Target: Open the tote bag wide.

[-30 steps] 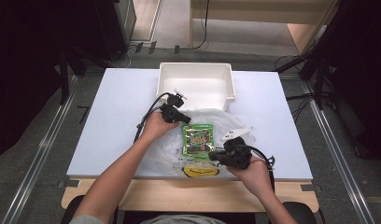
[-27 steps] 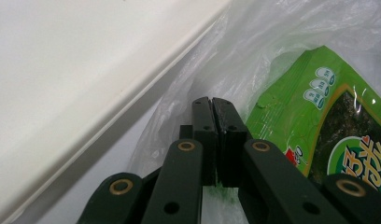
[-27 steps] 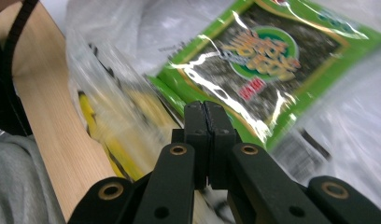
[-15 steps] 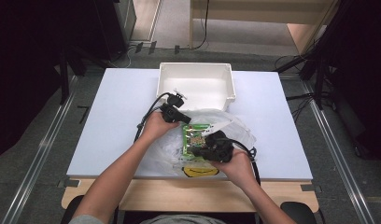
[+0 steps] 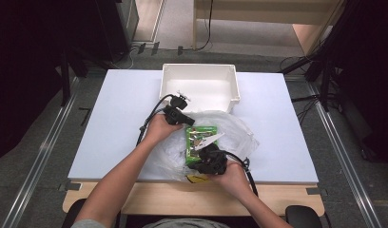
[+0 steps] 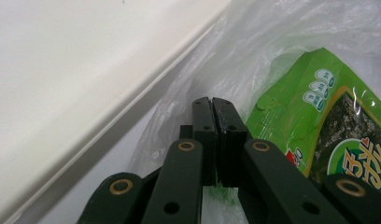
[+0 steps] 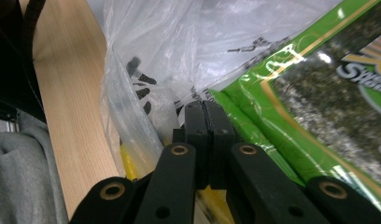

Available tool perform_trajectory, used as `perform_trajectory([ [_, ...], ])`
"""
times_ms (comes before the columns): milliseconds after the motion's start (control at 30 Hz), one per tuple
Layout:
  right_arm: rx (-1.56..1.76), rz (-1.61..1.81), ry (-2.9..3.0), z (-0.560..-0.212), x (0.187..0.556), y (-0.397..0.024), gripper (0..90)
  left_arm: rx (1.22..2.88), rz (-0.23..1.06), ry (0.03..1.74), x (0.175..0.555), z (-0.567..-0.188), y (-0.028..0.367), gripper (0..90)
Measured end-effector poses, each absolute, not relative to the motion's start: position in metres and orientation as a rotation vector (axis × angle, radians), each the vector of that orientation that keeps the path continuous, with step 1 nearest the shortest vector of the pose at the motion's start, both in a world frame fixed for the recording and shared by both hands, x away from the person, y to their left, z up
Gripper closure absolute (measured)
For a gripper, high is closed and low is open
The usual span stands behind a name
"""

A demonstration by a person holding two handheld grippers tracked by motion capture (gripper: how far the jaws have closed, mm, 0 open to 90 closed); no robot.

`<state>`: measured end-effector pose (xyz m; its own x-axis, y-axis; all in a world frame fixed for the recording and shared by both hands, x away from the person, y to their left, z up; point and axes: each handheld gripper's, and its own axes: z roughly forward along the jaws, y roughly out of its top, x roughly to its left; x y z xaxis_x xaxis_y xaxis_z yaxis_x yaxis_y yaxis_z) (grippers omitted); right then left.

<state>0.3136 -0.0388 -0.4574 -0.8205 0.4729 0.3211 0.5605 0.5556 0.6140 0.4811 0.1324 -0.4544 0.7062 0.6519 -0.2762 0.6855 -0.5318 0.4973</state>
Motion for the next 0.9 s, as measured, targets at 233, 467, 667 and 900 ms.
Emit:
perform_trajectory([
  [233, -0.887, -1.107, -2.649, -0.464, 0.308, -0.038, 90.0, 2.312, -0.056, 1.02, 0.481, -0.455, 0.13, 89.5],
  [467, -0.839, -1.081, -2.653, -0.47, 0.298, -0.033, 90.0, 2.318, -0.02, 1.024, 0.483, -0.454, 0.133, 88.5],
  [667, -0.852, -1.107, -2.659, -0.466, 0.302, -0.035, 90.0, 2.301, -0.03, 1.034, 0.482, -0.453, 0.132, 86.5],
  [900, -0.864, -1.138, -2.672, -0.458, 0.307, -0.039, 83.8, 2.275, -0.072, 1.038, 0.48, -0.444, 0.138, 79.2],
])
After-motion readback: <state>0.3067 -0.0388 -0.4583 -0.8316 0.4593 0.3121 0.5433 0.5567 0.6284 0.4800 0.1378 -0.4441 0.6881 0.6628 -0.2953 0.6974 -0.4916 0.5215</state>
